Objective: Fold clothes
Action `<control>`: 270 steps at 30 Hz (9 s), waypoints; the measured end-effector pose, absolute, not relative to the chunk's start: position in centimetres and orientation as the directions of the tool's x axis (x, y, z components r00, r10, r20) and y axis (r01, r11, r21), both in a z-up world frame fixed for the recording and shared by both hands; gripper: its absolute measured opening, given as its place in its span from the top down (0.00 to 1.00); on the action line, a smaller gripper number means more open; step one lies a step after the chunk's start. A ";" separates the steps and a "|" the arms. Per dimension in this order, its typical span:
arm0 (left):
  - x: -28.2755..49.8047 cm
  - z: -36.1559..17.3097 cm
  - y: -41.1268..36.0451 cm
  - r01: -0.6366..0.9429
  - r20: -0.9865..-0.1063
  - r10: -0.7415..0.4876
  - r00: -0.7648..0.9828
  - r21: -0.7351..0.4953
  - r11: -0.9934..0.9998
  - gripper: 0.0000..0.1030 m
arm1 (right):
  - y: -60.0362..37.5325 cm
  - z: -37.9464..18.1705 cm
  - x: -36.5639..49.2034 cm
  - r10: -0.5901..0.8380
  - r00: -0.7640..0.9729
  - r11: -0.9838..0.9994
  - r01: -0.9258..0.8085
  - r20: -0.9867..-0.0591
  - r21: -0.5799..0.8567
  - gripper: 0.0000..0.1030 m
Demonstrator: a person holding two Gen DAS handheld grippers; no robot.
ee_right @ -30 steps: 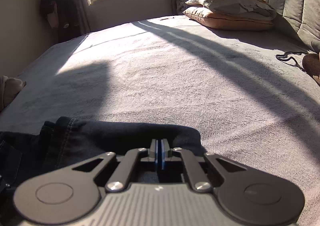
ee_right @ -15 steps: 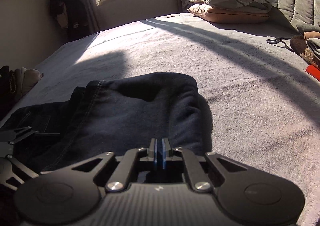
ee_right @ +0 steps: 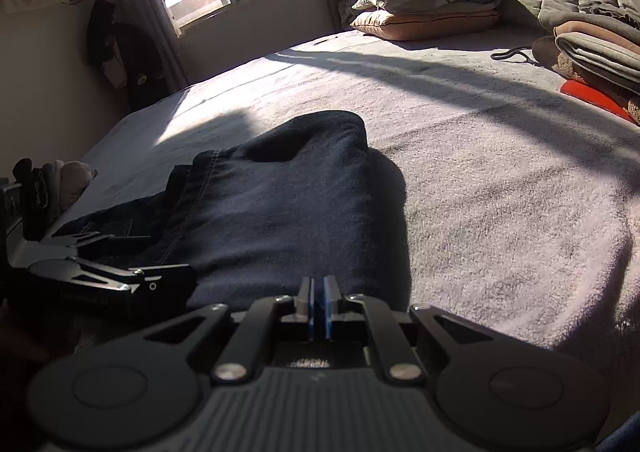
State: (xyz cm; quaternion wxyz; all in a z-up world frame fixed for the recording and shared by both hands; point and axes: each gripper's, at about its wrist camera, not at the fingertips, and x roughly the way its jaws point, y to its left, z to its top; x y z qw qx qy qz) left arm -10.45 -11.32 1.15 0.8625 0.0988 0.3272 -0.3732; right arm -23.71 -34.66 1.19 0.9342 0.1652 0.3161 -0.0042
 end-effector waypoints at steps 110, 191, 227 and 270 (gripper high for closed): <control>-2.0 9.4 19.2 0.067 -0.500 -0.464 0.732 -0.624 0.778 0.00 | -9.0 9.4 -22.4 0.029 0.998 0.911 -0.048 -0.052 -0.409 0.72; -1.4 5.2 14.7 0.173 -0.679 -0.303 0.669 -0.254 0.952 0.18 | -14.9 1.2 -11.1 0.466 0.765 0.863 -0.503 -0.444 0.038 0.66; -0.4 3.2 15.5 0.123 -0.702 -0.315 0.639 -0.310 0.943 0.01 | -13.1 0.2 -11.6 0.458 0.755 0.852 -0.523 -0.469 -0.011 0.55; -4.1 7.8 16.6 0.190 -0.568 -0.361 0.739 -0.338 0.922 0.05 | -19.1 3.2 -9.6 0.468 0.760 0.884 -0.403 -0.451 0.236 0.42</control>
